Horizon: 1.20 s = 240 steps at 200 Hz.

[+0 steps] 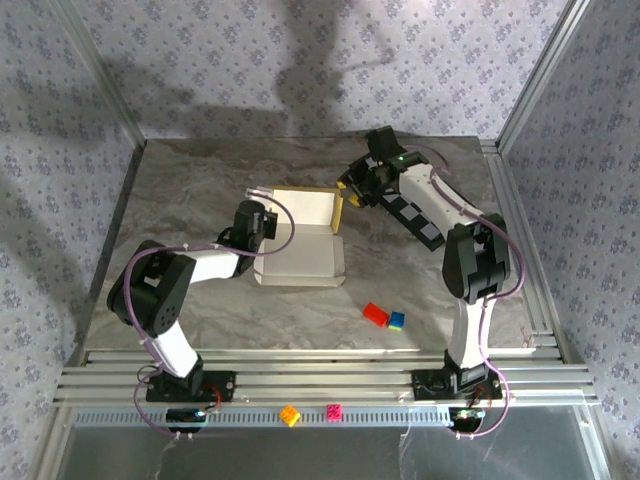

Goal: Fold the paper box

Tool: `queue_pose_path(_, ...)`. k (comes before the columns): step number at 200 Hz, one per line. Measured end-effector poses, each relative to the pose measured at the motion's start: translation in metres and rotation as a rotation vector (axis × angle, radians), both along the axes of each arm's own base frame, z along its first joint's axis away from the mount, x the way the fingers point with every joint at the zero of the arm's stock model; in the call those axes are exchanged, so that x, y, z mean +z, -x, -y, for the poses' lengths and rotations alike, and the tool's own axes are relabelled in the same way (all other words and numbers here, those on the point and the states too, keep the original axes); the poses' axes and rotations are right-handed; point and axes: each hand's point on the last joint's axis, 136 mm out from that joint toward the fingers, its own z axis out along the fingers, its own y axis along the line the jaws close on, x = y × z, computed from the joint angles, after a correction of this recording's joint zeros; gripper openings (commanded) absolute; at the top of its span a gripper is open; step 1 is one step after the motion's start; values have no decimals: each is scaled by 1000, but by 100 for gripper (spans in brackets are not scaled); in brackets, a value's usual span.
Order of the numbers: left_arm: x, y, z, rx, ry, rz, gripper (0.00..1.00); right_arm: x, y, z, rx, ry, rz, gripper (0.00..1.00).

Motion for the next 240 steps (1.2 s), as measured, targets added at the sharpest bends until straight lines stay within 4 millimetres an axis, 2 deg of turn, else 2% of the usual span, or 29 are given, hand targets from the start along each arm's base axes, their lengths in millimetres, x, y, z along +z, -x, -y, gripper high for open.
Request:
queue_pose_path(50,0,0,-1,1,-1,-2,0,-11,1,-11,14,-9,-23,25)
queue_pose_path(103,-1,0,-1,1,-2,-2,0,-13,1,-11,13,-11,-23,15)
queue_pose_path(121,-1,0,-1,1,-3,-4,0,-13,1,-11,13,-10,-24,16)
queue_pose_path(166,-5,2,-2,-3,-18,-20,0,-13,2,-9,61,47,16,38)
queue_pose_path(194,-9,4,-1,-15,-33,-36,0,5,0,-6,143,139,138,47)
queue_pose_path(240,-13,6,1,-91,-34,-131,0,72,12,10,283,280,398,47)
